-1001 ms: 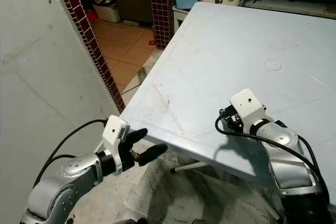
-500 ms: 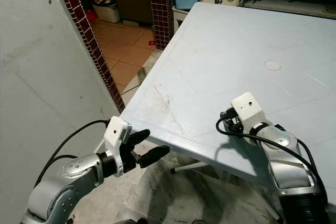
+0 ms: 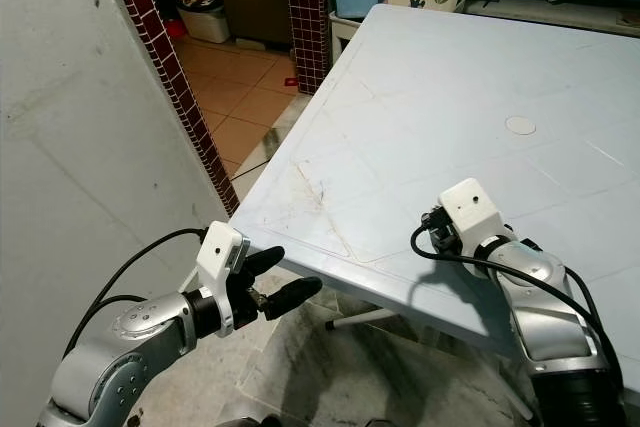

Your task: Hang keys on a hook

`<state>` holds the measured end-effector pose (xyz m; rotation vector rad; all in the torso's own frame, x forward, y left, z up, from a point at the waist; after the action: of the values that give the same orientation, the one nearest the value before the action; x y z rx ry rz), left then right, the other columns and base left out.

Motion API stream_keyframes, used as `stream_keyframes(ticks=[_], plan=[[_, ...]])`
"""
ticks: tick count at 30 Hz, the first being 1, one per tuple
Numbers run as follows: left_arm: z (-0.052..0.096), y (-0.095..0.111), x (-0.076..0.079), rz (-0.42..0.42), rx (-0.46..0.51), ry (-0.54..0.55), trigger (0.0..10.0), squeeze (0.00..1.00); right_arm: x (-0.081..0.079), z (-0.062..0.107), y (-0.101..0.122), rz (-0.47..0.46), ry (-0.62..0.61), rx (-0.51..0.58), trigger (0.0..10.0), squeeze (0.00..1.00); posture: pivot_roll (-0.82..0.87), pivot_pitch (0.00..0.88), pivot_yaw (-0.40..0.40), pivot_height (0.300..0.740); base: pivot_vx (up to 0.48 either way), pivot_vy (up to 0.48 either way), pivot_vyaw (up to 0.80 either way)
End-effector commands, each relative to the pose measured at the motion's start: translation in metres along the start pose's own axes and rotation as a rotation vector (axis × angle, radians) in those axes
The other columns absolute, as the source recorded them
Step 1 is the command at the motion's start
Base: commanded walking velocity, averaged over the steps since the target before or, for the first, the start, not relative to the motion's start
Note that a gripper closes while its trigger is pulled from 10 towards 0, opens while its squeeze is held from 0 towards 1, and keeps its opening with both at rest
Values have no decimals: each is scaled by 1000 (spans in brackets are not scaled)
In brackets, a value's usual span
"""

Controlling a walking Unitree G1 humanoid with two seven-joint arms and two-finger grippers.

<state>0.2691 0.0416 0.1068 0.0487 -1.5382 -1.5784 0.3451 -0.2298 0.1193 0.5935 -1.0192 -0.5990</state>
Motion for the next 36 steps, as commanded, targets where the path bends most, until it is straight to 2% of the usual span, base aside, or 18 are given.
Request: stream_keyframes(ticks=[1,9,11,14,16,17,29,33,35,36], plan=[[2,2,2,-13,-3,-4,10000,0,-3,1,-8,-12,9,-23,0,0,-72,129,97,740,0,0,0],[2,0,3,-11,-5,-5,10000,0,2,1,-5,12,-35,-2,0,0,-74,123,97,740,0,0,0],[2,0,3,-12,-4,-5,10000,0,6,1,2,39,-62,19,0,0,-74,123,97,740,0,0,0],[2,0,2,-13,-5,-2,10000,0,24,4,26,110,-169,98,0,0,-73,121,98,740,0,0,0],[2,0,2,-13,-5,-2,10000,0,29,5,32,124,-199,116,0,0,-73,121,98,740,0,0,0],[2,0,2,-15,-6,-2,10000,0,38,7,41,133,-241,140,0,0,-73,121,98,740,0,0,0],[0,1,1,-22,-1,1,10000,0,59,11,72,154,-348,228,0,0,-74,103,96,740,0,0,0],[0,1,1,-24,2,2,10000,0,57,11,79,165,-335,246,0,0,-74,103,96,740,0,0,0],[-1,1,0,-27,3,7,10000,0,42,8,93,172,-243,309,0,0,-77,102,97,740,0,0,0],[-1,1,0,-27,3,7,10000,0,42,8,93,172,-243,309,0,0,-77,102,97,740,0,0,0]])
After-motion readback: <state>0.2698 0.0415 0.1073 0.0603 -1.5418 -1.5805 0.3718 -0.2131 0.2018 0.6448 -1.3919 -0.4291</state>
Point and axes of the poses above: a point about 5 cm out from each wrist's last joint towards the gripper, its own z axis pointing back from the gripper into the wrist, its own y axis along the axis of the wrist's last joint, x = y × z, the point moved 5 cm from there along -z, pointing out of the wrist towards the gripper, and after that the axes turned 14 degrees about z, right-handed, at the moved point
